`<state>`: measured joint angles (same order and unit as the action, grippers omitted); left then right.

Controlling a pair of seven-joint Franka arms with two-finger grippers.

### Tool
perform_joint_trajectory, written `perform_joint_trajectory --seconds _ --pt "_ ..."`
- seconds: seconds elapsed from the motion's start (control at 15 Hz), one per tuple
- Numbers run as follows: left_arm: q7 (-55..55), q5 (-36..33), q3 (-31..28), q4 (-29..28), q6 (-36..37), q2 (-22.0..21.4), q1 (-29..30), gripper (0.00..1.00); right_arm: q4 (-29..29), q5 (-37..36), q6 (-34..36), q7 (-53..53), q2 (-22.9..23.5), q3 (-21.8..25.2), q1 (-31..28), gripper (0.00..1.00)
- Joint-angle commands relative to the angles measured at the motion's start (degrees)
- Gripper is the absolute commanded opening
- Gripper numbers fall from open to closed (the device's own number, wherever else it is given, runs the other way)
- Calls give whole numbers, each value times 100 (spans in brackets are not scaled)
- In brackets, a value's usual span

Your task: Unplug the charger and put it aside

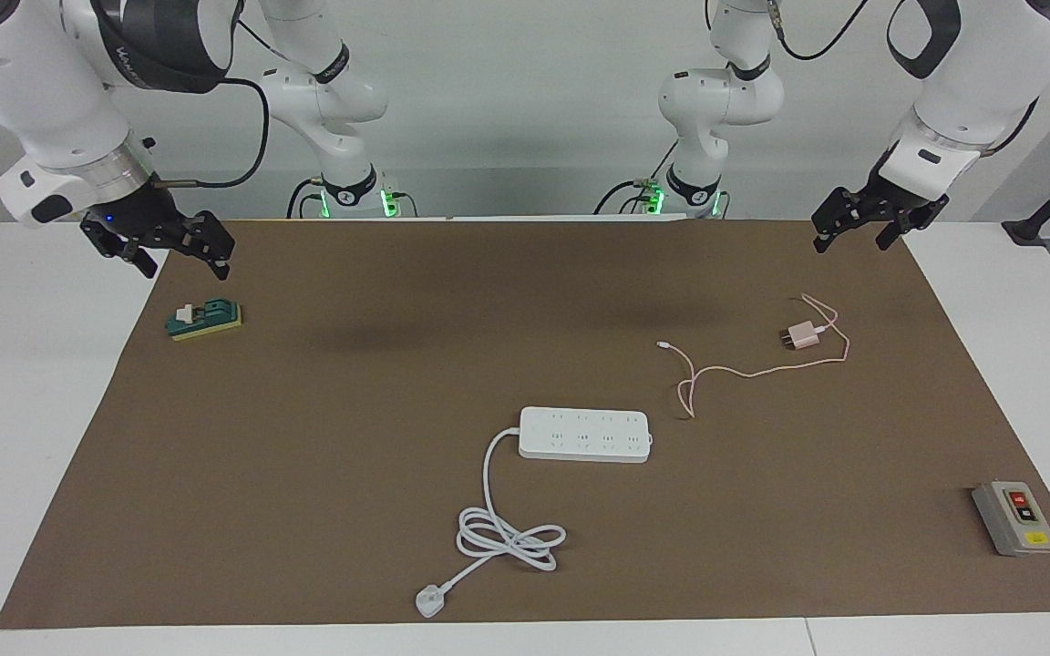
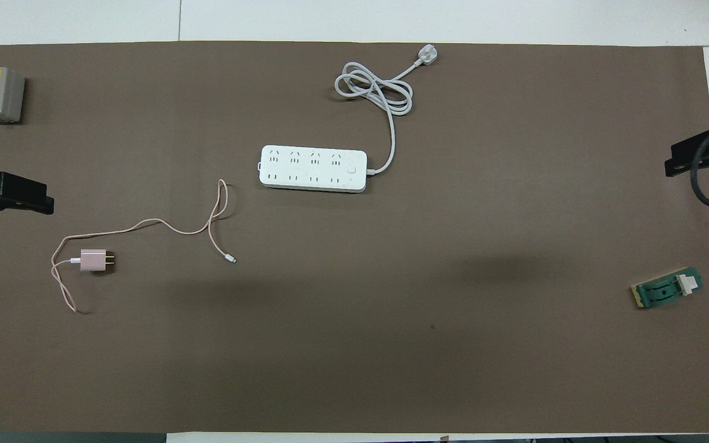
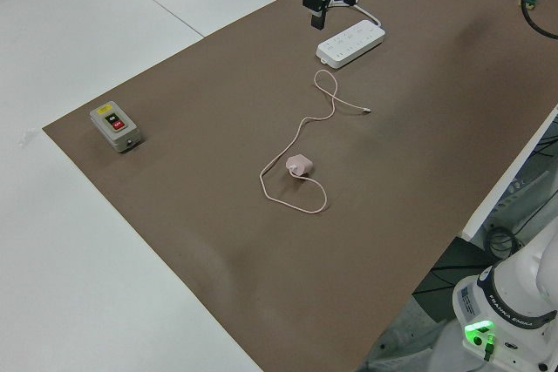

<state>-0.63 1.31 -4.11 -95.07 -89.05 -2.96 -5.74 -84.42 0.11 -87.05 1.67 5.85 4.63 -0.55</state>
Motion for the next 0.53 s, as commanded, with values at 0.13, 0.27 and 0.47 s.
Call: perform_joint_trajectory --seconds 0.13,0.27,0.47 --pt "107 54 -99 -178 63 -170 -59 100 119 -20 22 -88 74 -93 -77 100" --pt "107 45 -99 -178 63 -162 -50 100 119 -20 22 -88 74 -102 -85 100" --pt "107 36 -99 -196 28 -170 -32 100 119 -20 13 -88 74 -102 -77 100"
